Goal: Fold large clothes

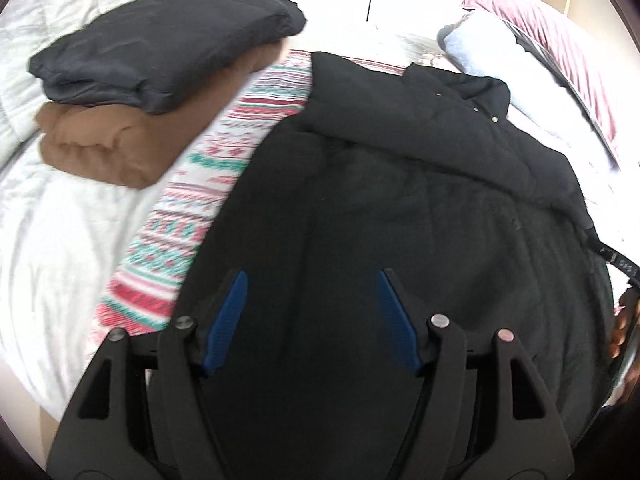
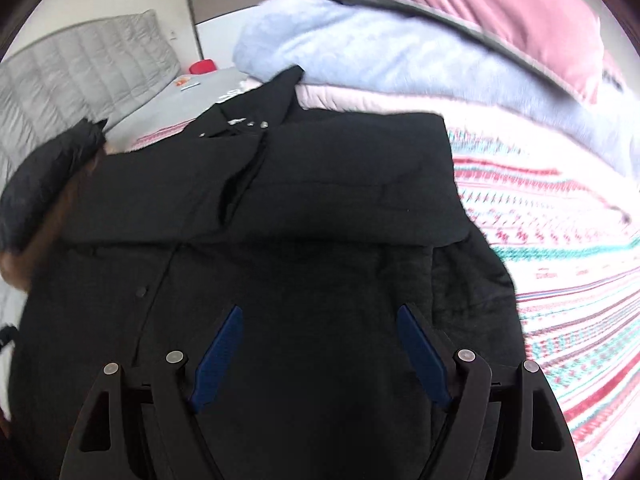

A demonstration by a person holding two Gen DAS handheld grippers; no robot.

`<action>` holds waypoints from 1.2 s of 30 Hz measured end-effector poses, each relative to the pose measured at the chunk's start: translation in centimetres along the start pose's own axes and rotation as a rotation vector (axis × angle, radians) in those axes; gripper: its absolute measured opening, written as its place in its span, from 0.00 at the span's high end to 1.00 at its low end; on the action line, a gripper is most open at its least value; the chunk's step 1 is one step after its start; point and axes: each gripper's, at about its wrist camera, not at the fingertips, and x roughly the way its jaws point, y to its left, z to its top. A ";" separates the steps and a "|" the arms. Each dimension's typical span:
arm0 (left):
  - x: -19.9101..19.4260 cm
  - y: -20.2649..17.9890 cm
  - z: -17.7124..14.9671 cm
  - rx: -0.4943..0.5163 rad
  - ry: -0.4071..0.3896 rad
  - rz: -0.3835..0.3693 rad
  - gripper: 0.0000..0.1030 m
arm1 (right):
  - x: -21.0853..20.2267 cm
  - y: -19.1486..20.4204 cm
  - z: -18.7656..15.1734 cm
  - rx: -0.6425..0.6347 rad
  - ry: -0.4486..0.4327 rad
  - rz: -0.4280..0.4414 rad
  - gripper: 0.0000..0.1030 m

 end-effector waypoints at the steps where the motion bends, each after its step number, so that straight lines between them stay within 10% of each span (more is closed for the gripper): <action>1: -0.3 0.2 -0.4 0.012 -0.012 0.013 0.32 | -0.5 0.2 -0.3 -0.014 -0.007 -0.008 0.22; 10: -2.6 2.7 -5.1 0.126 -0.058 0.074 0.26 | -8.5 0.1 -7.9 -0.069 -0.098 -0.077 0.21; 16: -3.1 7.9 -7.8 -0.013 -0.015 0.038 0.26 | -10.8 -4.5 -15.4 0.083 -0.057 -0.153 0.21; 30: -5.7 13.5 -13.2 -0.255 0.039 -0.221 0.39 | -15.3 -13.8 -26.3 0.628 0.032 0.231 0.26; 36: -5.2 13.0 -14.5 -0.259 0.063 -0.259 0.52 | -14.0 -13.6 -28.4 0.703 0.118 0.263 0.57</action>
